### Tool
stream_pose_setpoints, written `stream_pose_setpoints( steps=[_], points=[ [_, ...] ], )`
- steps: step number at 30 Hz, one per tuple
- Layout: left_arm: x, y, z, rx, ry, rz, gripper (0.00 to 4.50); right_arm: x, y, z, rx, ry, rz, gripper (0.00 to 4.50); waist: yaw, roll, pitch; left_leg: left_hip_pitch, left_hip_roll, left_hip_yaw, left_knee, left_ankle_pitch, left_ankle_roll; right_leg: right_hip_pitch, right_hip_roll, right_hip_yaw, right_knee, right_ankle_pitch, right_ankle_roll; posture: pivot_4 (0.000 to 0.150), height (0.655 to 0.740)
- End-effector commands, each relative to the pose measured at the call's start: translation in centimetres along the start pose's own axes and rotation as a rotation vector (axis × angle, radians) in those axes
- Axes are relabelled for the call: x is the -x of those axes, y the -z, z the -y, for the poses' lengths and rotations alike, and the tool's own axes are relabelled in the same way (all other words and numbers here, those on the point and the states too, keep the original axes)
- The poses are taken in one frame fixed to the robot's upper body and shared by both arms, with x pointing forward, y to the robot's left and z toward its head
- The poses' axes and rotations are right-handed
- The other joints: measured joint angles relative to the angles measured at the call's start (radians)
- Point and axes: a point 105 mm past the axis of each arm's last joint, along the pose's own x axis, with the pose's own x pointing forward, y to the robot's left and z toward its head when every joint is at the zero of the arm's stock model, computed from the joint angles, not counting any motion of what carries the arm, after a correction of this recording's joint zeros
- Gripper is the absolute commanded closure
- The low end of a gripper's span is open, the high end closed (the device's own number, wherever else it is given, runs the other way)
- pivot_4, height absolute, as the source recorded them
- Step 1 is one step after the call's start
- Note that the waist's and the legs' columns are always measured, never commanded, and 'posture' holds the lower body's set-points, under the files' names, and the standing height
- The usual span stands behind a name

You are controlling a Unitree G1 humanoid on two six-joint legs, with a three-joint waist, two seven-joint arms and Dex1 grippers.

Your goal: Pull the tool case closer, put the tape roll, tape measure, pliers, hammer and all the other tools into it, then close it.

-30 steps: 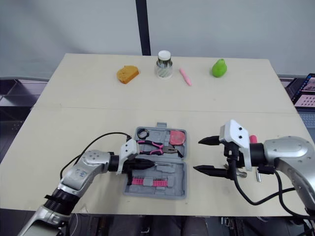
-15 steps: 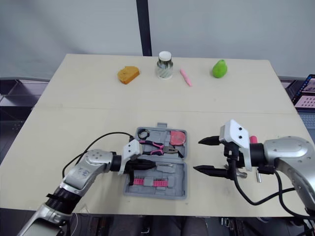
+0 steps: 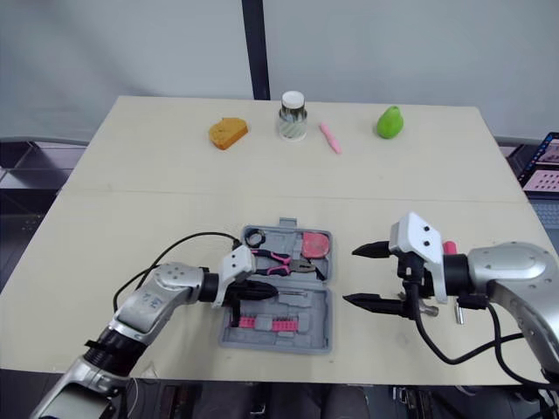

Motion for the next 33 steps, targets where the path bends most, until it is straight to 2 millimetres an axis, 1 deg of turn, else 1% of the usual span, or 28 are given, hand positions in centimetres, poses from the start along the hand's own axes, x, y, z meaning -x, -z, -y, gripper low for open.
stream_pose_setpoints(
  steps=[1,5,7,9,12,14,15,17,19,20,21,22,23,24,26,29,30,33],
  points=[
    [-0.2,3.7,0.1,0.077,-0.024,-0.139,4.43,0.5,-0.8,0.1,0.046,0.021,0.012,0.0,0.0,0.0,0.0,0.0,0.0,0.0,0.0,0.0,0.0,0.0,0.0,0.0,0.0,0.0,0.0,0.15,0.74],
    [-0.3,3.9,0.3,0.049,-0.014,-0.147,4.43,0.6,-0.8,0.2,0.047,0.023,0.01,0.0,0.0,0.0,0.0,0.0,0.0,0.0,0.0,0.0,0.0,0.0,0.0,0.0,0.0,0.0,0.0,0.15,0.74],
    [-0.3,3.6,0.4,0.055,-0.011,-0.129,4.43,0.6,-0.9,0.2,0.047,0.025,0.012,0.0,0.0,0.0,0.0,0.0,0.0,0.0,0.0,0.0,0.0,0.0,0.0,0.0,0.0,0.0,0.0,0.15,0.74],
    [-0.1,2.5,0.5,0.048,-0.003,-0.076,4.43,0.6,-0.9,0.2,0.045,0.027,0.02,0.0,-0.001,0.0,0.0,0.0,0.0,0.0,0.0,0.0,0.0,0.0,0.0,0.0,0.0,0.0,0.0,0.15,0.74],
    [0.9,0.0,0.5,0.053,0.002,0.046,4.43,0.8,-1.1,0.3,0.027,0.031,0.045,0.0,-0.002,0.0,0.0,0.0,0.0,0.0,0.0,0.0,0.0,0.0,0.0,0.0,-0.001,0.0,0.0,0.15,0.74],
    [2.7,-1.8,0.2,0.078,-0.011,0.146,4.43,1.1,-1.1,0.7,-0.007,0.053,0.07,0.0,-0.004,0.0,0.0,0.0,0.001,0.0,0.0,0.0,0.0,0.0,0.0,0.0,-0.001,0.0,0.0,0.15,0.74],
    [3.9,-2.5,-0.1,0.091,-0.031,0.186,4.43,1.5,-0.9,1.1,-0.032,0.073,0.084,0.0,-0.006,0.0,0.0,-0.001,0.001,0.0,0.0,0.0,0.0,-0.001,0.001,0.0,-0.001,0.0,0.0,0.15,0.74],
    [6.3,-2.9,-0.7,0.114,-0.081,0.22,4.43,2.3,-0.6,1.8,-0.081,0.12,0.116,0.0,-0.005,0.0,0.0,-0.001,0.001,-0.001,-0.001,0.0,0.0,-0.001,0.001,0.0,-0.001,0.0,0.0,0.15,0.74],
    [8.6,-2.4,-1.4,0.108,-0.163,0.206,4.43,3.3,0.1,2.8,-0.143,0.182,0.148,0.0,-0.006,0.0,0.0,-0.001,0.001,-0.001,-0.001,0.0,0.0,-0.001,0.001,0.0,-0.001,0.0,0.0,0.15,0.74],
    [10.1,-1.9,-1.9,0.112,-0.226,0.195,4.21,4.0,0.9,3.3,-0.179,0.222,0.151,0.0,-0.006,0.0,0.0,-0.001,0.001,-0.001,-0.001,0.0,0.0,-0.001,0.001,0.0,-0.001,0.0,0.0,0.15,0.74],
    [11.7,-1.3,-2.4,0.114,-0.285,0.178,3.93,4.8,2.1,4.0,-0.22,0.275,0.146,0.0,-0.006,0.0,0.0,-0.001,0.001,0.0,-0.001,0.0,0.0,-0.001,0.0,0.0,-0.001,0.0,0.0,0.15,0.74],
    [12.7,-0.9,-2.6,0.116,-0.321,0.167,3.64,5.3,3.1,4.3,-0.246,0.309,0.139,0.0,-0.006,0.001,0.0,-0.001,0.0,0.0,-0.001,0.0,0.0,-0.001,0.001,0.0,-0.002,0.0,0.0,0.15,0.74],
    [14.4,-0.3,-3.0,0.122,-0.389,0.157,3.21,6.3,4.7,4.9,-0.285,0.366,0.118,0.0,-0.006,0.001,0.0,-0.001,0.0,0.0,-0.002,-0.001,0.0,-0.001,0.001,0.0,-0.002,0.0,0.0,0.15,0.74],
    [15.7,0.1,-3.2,0.125,-0.439,0.148,2.71,7.0,6.1,5.2,-0.315,0.408,0.102,0.0,-0.006,0.001,0.001,-0.001,0.0,0.0,-0.002,-0.001,0.0,-0.001,0.001,0.0,-0.002,0.0,0.0,0.15,0.74],
    [19.1,1.2,-3.3,0.141,-0.553,0.141,1.69,9.0,8.6,5.9,-0.377,0.504,0.093,0.0,-0.004,0.001,0.001,-0.001,0.0,0.001,-0.002,-0.001,0.001,-0.001,0.0,0.0,-0.002,0.0,0.0,0.15,0.74],
    [22.7,2.9,-2.6,0.174,-0.663,0.125,0.12,11.4,10.9,6.8,-0.419,0.62,0.092,0.0,-0.009,0.003,0.002,-0.001,0.0,0.001,-0.002,-0.001,0.001,-0.001,0.001,0.0,-0.003,0.0,0.0,0.15,0.74],
    [23.8,3.5,-2.2,0.187,-0.696,0.12,0.05,12.1,11.7,7.0,-0.424,0.655,0.077,0.0,-0.011,0.004,0.002,0.0,0.0,0.002,-0.002,-0.001,0.0,-0.001,0.0,0.001,-0.003,0.0,0.0,0.15,0.74],
    [26.8,5.4,-1.4,0.227,-0.807,0.099,0.05,14.1,14.2,7.4,-0.445,0.741,0.028,0.0,-0.022,0.005,0.003,0.0,0.001,0.002,-0.003,-0.002,0.0,-0.001,0.0,0.001,-0.003,0.0,0.0,0.15,0.74]
  ],
)
